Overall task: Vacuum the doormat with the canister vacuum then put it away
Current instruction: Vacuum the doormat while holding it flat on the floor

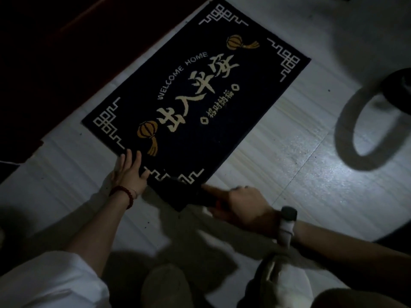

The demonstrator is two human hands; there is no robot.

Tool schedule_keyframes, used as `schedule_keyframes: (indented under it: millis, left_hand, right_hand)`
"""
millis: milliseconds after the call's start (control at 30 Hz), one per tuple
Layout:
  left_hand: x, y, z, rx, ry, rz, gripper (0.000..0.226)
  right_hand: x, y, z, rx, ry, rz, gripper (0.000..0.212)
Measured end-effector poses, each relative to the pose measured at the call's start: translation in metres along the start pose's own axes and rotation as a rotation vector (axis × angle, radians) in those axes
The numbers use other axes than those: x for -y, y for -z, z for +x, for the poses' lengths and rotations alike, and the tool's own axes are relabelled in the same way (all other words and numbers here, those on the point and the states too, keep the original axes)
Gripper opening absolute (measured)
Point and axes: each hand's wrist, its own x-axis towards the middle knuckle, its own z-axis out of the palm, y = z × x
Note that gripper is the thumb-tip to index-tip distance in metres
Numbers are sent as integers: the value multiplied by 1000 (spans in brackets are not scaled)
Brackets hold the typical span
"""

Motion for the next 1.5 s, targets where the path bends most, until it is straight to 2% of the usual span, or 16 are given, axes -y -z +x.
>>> schedule_keyframes:
  millis: [133, 167, 333, 533, 667, 700, 833, 1100, 1200, 1267, 1367, 1500]
  left_hand:
    - [5, 4, 0, 27, -28, -16, 65]
    - [6, 4, 0, 22, -28, -15, 65]
    - [12, 1, 5, -3, -56, -34, 67]
    - [18, -2, 8, 9, -62, -58, 66]
    - [16, -1, 5, 3, -52, -13, 65]
    - [16, -1, 4, 6, -52, -6, 65]
    - [11, -1, 3, 32, -29, 3, 65]
    - [-3, -2, -3, 10, 42, -29, 65]
    - [-17, -2, -5, -45, 70, 37, 65]
    - [-37, -8, -8, -65, -20, 64, 62]
    - [-60, -24, -14, 24, -142, 26, 67]
    - [-57, -26, -11, 75, -132, 60, 78]
  right_hand:
    - [-20, 31, 40, -133, -155, -3, 57]
    - [-16, 32, 46, -119, -146, 6, 57]
    - [17, 8, 32, 153, 12, 27, 55]
    - [-10, 34, 54, 26, -97, 92, 55]
    - [15, -2, 30, 274, 66, 87, 53]
    - [16, -5, 24, 286, 84, 78, 53]
    - [-19, 12, 15, 191, -9, 59, 54]
    - [-94, 49, -11, -191, -433, 118, 55]
    - [-76, 32, -21, -180, -384, 108, 56]
    - [-50, 9, -30, -82, -248, 76, 57]
    - [-31, -12, -38, 26, -127, 39, 57]
    - [-86, 20, -38, -59, -293, 64, 56]
